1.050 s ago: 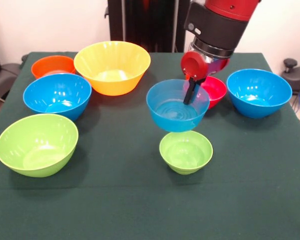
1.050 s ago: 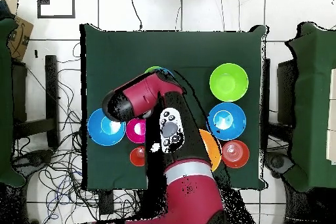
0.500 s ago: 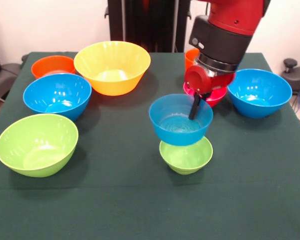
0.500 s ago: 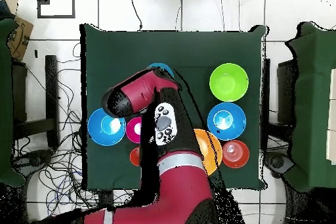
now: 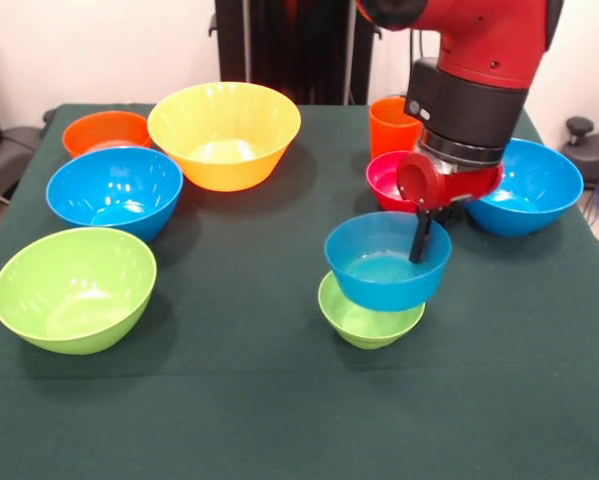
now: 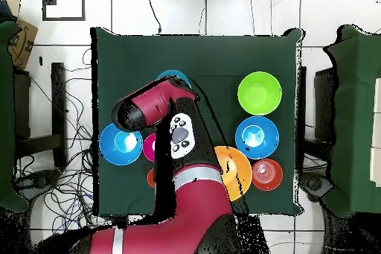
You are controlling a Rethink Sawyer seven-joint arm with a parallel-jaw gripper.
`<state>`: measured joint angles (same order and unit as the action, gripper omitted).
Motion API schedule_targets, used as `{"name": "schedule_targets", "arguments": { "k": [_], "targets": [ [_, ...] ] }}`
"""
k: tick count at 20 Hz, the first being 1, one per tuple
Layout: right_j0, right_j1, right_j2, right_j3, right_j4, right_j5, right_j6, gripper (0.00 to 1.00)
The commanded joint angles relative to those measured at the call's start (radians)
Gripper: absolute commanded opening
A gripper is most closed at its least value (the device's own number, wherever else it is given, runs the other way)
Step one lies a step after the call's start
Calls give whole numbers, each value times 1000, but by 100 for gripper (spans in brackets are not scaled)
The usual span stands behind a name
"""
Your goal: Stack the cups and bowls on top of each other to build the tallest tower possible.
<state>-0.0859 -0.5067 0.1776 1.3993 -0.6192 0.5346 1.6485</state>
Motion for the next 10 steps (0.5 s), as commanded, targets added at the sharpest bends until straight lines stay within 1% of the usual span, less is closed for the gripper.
{"name": "schedule_targets", "arguments": {
  "k": [1, 3, 8, 10],
  "targets": [
    [39, 63, 2, -66, 4, -16, 120, 0],
    [45, 64, -13, -68, -11, -15, 118, 0],
    [51, 52, -56, -35, -25, -30, 128, 0],
    [63, 69, -74, -49, -28, -40, 142, 0]
  ]
}}
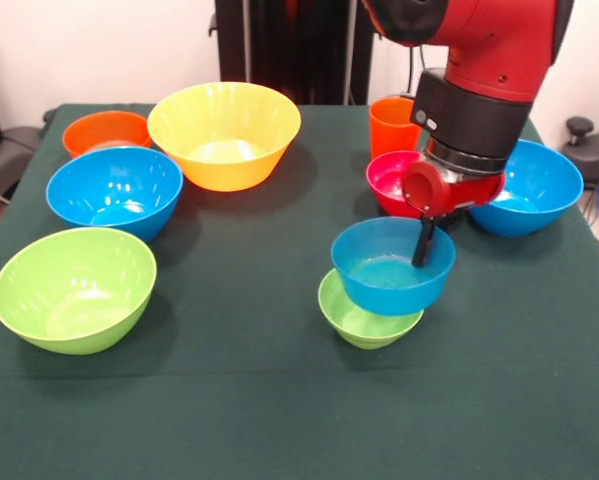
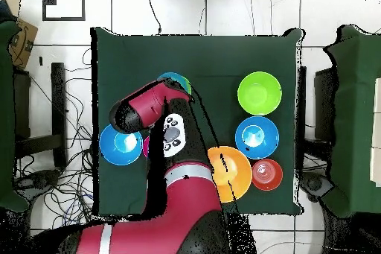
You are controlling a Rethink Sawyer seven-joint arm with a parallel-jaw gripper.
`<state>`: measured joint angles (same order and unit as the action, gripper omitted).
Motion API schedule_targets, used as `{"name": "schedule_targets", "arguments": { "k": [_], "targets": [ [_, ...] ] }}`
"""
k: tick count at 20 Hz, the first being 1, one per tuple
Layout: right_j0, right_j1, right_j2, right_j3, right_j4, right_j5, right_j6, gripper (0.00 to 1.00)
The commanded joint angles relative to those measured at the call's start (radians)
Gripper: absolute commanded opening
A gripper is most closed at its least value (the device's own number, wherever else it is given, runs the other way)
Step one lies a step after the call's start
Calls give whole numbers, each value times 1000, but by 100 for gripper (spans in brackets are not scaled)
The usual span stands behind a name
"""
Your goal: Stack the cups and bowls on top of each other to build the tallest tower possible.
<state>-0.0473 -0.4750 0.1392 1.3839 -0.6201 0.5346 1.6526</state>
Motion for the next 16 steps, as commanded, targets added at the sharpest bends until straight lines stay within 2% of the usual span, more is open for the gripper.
{"name": "schedule_targets", "arguments": {
  "k": [1, 16],
  "targets": [
    [29, 48, -40, -43, -26, -40, 139, 0],
    [69, 104, -89, -95, 5, -76, 164, 0]
  ]
}}
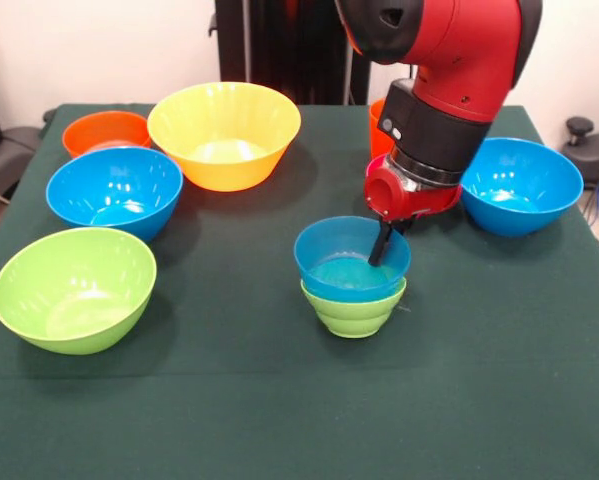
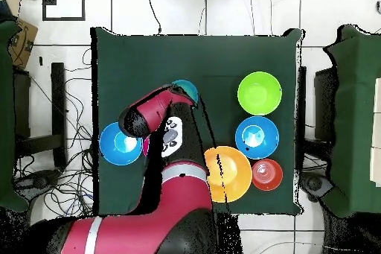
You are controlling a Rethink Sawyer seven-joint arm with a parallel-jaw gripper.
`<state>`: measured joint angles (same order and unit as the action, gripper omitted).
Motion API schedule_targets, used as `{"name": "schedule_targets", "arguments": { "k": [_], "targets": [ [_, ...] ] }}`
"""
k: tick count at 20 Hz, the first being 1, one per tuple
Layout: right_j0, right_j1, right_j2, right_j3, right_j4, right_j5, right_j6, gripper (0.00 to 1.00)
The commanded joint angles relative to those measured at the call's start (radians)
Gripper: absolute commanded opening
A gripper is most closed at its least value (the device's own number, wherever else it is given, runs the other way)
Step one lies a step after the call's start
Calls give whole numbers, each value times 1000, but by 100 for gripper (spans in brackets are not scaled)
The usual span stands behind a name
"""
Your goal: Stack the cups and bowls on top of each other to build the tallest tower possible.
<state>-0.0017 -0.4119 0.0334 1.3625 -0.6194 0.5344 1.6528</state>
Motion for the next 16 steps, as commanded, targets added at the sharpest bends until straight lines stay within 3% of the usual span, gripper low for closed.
{"name": "schedule_targets", "arguments": {
  "k": [1, 7, 16],
  "targets": [
    [26, 44, 13, -77, 6, -78, 166, 0],
    [37, 46, -5, -82, 19, -89, 171, 0],
    [29, 16, -2, -126, 57, -27, 139, 0]
  ]
}}
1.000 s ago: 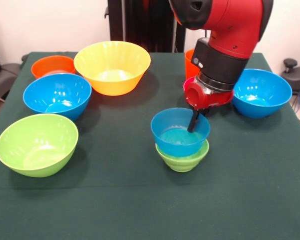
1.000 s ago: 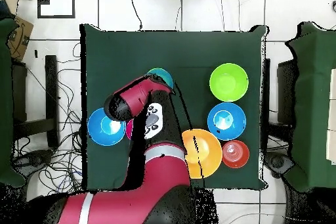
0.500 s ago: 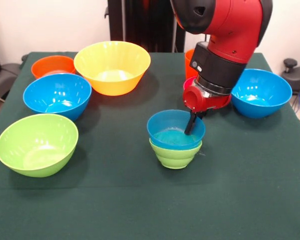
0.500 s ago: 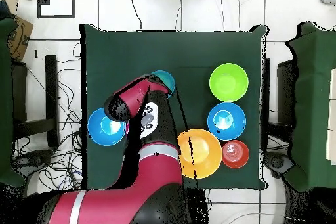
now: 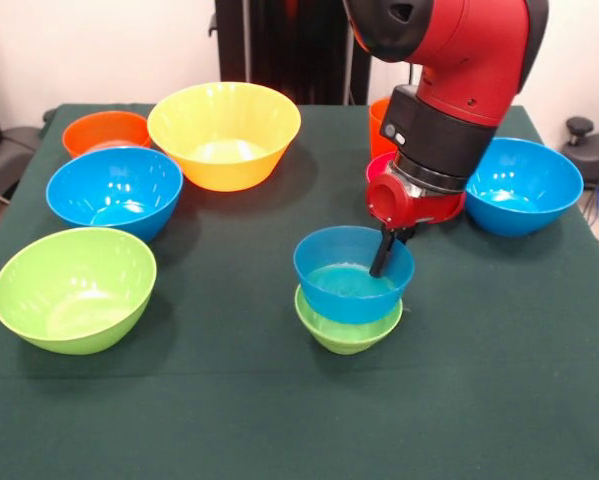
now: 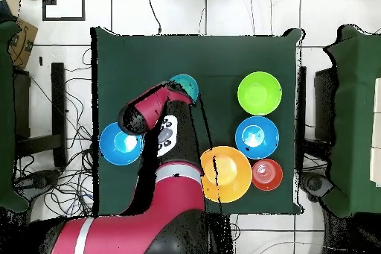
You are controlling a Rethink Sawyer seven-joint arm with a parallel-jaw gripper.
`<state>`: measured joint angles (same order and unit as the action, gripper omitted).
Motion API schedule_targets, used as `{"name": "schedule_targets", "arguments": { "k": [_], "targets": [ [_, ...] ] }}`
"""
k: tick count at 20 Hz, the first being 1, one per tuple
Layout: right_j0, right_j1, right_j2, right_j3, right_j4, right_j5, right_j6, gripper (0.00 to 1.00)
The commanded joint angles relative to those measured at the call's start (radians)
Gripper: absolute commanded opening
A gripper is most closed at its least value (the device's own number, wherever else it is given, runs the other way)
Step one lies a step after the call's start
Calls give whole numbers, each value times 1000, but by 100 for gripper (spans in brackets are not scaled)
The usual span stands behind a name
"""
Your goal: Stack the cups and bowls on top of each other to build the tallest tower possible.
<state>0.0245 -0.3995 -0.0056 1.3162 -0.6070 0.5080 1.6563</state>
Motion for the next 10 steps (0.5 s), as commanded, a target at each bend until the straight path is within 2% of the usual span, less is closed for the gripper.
{"name": "schedule_targets", "arguments": {
  "k": [1, 10],
  "targets": [
    [3, 1, 36, -82, 49, 6, 131, 0],
    [-2, 37, 41, -92, 62, 57, 71, 0]
  ]
}}
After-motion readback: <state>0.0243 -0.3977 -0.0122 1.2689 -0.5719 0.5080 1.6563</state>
